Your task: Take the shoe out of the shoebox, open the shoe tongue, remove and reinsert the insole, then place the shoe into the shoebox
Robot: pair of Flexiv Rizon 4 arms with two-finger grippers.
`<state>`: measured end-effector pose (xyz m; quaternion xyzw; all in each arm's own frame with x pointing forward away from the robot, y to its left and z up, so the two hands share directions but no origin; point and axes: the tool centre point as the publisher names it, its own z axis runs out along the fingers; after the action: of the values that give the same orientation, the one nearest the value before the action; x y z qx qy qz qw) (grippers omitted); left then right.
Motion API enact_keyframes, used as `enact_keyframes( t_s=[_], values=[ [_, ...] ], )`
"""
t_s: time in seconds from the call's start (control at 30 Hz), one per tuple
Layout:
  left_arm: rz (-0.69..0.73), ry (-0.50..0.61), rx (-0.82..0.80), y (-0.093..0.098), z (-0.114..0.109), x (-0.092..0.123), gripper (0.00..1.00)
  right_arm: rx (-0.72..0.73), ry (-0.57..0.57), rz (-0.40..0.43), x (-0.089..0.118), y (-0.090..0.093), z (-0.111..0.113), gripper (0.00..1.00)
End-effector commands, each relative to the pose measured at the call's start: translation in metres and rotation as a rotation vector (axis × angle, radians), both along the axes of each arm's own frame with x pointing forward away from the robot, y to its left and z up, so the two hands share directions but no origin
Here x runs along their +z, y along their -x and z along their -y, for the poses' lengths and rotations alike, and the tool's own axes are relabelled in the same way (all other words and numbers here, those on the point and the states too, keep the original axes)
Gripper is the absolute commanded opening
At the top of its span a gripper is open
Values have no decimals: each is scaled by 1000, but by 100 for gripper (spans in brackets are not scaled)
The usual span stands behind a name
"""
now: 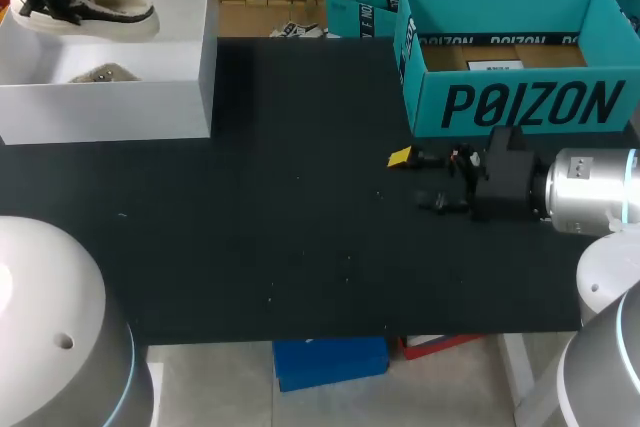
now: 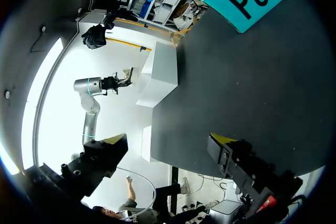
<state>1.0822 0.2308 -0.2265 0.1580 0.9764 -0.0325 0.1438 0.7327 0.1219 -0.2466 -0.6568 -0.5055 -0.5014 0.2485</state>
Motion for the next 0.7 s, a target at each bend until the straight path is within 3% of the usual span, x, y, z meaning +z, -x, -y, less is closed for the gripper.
enact_keyframes(
  t_s=[0.03,0.3,0.7],
  values=[
    [7,-1,0,3,0,2,0,-1,2,-1,0,0,0,100],
    [7,-1,0,3,0,2,0,-1,2,-1,0,0,0,100],
    [0,9,46,-56,-3,-10,0,-1,2,-1,0,0,0,100]
  ],
)
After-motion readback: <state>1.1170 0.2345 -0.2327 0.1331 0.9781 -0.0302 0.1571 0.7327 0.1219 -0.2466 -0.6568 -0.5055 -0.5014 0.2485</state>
